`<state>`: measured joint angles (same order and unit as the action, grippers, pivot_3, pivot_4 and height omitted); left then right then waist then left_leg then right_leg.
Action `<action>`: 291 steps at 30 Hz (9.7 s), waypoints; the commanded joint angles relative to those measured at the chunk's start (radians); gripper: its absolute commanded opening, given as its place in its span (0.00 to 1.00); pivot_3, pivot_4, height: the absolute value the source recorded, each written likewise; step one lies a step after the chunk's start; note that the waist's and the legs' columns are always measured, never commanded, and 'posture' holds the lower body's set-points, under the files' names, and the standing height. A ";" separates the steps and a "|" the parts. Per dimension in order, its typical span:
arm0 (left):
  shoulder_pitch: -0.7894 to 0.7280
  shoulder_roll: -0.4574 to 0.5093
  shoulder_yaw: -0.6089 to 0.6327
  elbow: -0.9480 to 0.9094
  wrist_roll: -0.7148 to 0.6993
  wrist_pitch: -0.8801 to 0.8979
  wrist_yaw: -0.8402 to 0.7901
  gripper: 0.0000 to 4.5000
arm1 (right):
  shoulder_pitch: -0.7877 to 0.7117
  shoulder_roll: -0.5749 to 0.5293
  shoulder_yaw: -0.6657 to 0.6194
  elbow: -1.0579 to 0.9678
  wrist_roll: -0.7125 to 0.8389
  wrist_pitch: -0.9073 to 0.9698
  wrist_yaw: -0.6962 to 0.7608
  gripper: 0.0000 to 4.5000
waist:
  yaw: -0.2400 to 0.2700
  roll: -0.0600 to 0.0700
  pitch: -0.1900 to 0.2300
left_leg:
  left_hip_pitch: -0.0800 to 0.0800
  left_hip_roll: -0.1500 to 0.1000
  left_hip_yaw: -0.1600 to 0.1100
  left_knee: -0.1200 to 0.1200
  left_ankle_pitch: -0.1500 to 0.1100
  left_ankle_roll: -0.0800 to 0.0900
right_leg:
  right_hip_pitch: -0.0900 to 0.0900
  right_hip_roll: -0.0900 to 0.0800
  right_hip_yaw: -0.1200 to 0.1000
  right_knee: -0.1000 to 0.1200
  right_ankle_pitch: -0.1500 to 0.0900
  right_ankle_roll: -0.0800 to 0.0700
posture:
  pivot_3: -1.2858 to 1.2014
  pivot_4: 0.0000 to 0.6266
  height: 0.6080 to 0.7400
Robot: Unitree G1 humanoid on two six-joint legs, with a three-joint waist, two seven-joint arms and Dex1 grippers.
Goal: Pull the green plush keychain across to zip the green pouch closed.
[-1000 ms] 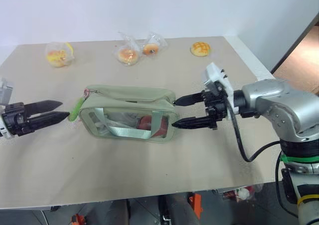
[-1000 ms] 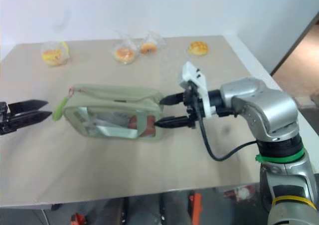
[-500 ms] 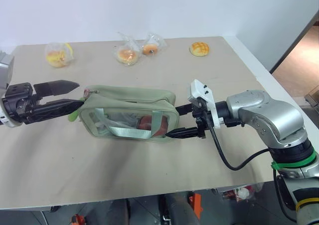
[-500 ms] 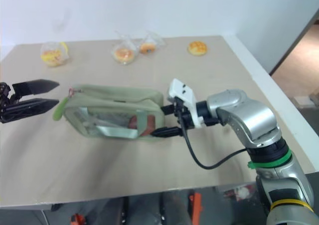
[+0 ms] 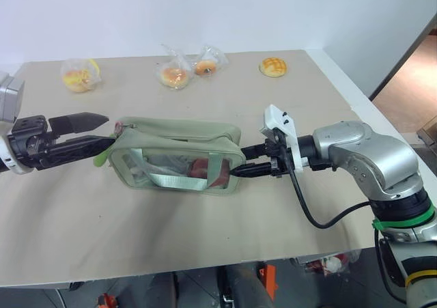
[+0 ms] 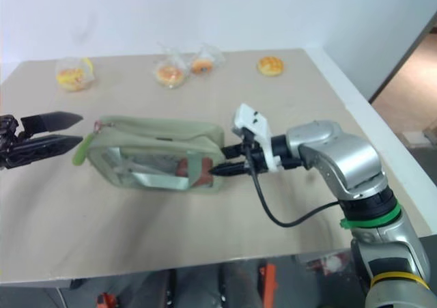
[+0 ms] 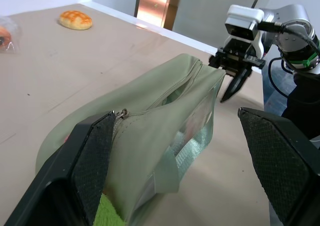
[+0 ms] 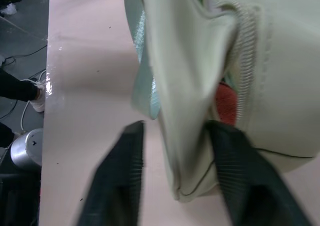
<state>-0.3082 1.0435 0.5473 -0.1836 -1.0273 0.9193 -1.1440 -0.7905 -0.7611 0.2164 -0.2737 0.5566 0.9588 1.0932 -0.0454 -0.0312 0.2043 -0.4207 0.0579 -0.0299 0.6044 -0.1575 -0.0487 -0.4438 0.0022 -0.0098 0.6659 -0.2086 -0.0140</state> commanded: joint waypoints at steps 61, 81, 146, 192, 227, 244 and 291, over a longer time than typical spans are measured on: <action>-0.340 -0.077 -0.064 0.226 0.081 -0.046 0.147 0.02 | -0.010 0.030 -0.025 -0.001 0.003 -0.037 -0.038 0.00 | -0.001 -0.002 0.000 | 0.000 0.002 0.002 0.000 -0.001 0.000 | -0.001 0.003 0.003 0.000 0.004 0.006 | 0.52 0.24 1.00; -0.527 -0.154 -0.397 0.120 0.193 -0.108 -0.035 0.08 | 0.022 0.032 -0.057 -0.040 0.014 -0.011 -0.084 0.00 | -0.002 -0.002 0.000 | 0.000 0.003 0.003 0.003 -0.001 0.001 | 0.000 0.008 0.009 0.000 0.006 0.007 | 0.52 0.24 1.00; 0.067 -0.059 -0.193 0.122 0.276 -0.124 -0.043 0.00 | -0.031 0.078 -0.214 0.003 0.165 0.026 -0.069 0.37 | 0.001 -0.002 0.000 | 0.002 0.005 0.006 0.003 -0.002 0.002 | -0.001 0.008 0.011 0.000 0.004 0.000 | 0.52 0.24 1.00; -0.024 -0.211 -0.282 0.180 0.284 -0.155 0.026 0.00 | -0.510 0.218 -0.142 0.109 0.374 0.565 -0.313 0.74 | 0.025 -0.003 -0.002 | 0.002 0.003 0.010 0.002 -0.003 0.003 | 0.000 0.007 0.017 -0.004 0.005 0.003 | 0.52 0.24 1.00; -0.065 -0.255 -0.303 0.203 0.292 -0.152 0.044 0.00 | -0.429 0.486 0.098 0.225 0.201 0.503 -0.674 0.74 | 0.025 -0.004 -0.002 | -0.001 0.004 0.009 0.006 -0.004 0.005 | 0.000 0.008 0.016 -0.004 0.006 0.005 | 0.52 0.24 1.00; -0.056 -0.256 -0.306 0.214 0.296 -0.171 0.045 0.00 | -0.437 0.456 0.100 0.223 0.108 0.454 -0.538 0.01 | 0.025 -0.004 -0.002 | -0.001 0.004 0.009 0.005 -0.004 0.005 | 0.000 0.008 0.016 -0.004 0.006 0.005 | 0.52 0.24 1.00; -0.023 -0.237 -0.279 0.214 0.286 -0.166 0.052 0.00 | -0.382 -0.351 0.092 0.201 -0.213 -0.432 0.365 0.01 | 0.027 -0.005 -0.003 | -0.009 0.003 0.015 0.002 -0.009 0.008 | -0.007 0.007 0.022 -0.017 0.009 0.014 | 0.52 0.24 1.00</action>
<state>-0.3602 0.7813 0.2710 0.0198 -0.7650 0.7269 -1.1095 -1.2125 -1.0470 0.3591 -0.0375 0.3949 0.6722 1.3854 -0.0187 -0.0364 0.2016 -0.4297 0.0608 -0.0151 0.6066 -0.1676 -0.0413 -0.4503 0.0095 0.0121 0.6493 -0.2004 0.0002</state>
